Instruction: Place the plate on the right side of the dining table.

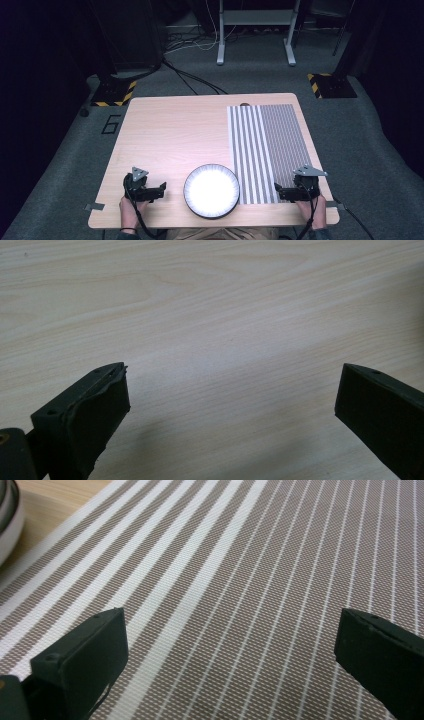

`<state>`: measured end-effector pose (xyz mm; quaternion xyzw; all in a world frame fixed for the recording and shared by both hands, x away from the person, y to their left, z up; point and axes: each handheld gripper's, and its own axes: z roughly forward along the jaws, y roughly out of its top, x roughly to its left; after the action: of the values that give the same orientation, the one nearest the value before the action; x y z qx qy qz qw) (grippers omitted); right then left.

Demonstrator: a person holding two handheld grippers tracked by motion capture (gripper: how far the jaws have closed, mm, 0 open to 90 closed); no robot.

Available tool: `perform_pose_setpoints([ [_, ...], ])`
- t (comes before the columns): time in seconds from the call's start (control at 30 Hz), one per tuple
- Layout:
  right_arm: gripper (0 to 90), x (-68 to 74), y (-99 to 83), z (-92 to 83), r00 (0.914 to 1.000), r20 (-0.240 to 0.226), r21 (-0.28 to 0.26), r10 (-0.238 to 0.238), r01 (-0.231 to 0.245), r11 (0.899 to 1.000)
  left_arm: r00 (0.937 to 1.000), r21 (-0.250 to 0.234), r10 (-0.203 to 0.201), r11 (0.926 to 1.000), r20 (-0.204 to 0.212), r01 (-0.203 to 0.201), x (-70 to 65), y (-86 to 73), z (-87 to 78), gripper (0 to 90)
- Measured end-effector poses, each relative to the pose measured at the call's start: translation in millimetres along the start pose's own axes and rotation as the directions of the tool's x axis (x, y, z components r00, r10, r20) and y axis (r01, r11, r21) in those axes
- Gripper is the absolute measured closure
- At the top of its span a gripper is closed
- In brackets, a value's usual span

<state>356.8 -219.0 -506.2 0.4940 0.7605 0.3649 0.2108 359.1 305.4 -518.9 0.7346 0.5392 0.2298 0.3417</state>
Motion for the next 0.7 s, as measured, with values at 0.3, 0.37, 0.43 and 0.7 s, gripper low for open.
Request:
perform_pose_setpoints([
  [0.3, 0.1, 12.2, 5.2, -3.5, 0.9993, -0.033, -0.019, -0.017, 0.017, 1.0, 0.9999, -0.005, 0.003, 1.0, 0.015, -0.002, -4.4, 1.0, -5.5, 1.2],
  [0.37, 0.3, 14.4, 6.4, -4.0, 0.999, -0.039, -0.023, -0.023, 0.022, 0.999, 0.9998, -0.008, 0.0, 1.0, 0.019, 0.0, -5.5, 1.2, -6.4, 1.3],
  [0.43, 0.4, 17.1, 7.7, -4.4, 0.9986, -0.045, -0.025, -0.027, 0.026, 0.999, 0.9997, -0.009, 0.001, 1.0, 0.024, -0.001, -7.1, 1.6, -7.3, 1.4],
  [0.7, 0.7, 27.8, 12.4, -4.7, 0.9958, -0.079, -0.033, -0.045, 0.043, 0.999, 0.9989, -0.013, 0.01, 0.9999, 0.047, -0.009, -13.3, 3.4, -10.4, 1.8],
])
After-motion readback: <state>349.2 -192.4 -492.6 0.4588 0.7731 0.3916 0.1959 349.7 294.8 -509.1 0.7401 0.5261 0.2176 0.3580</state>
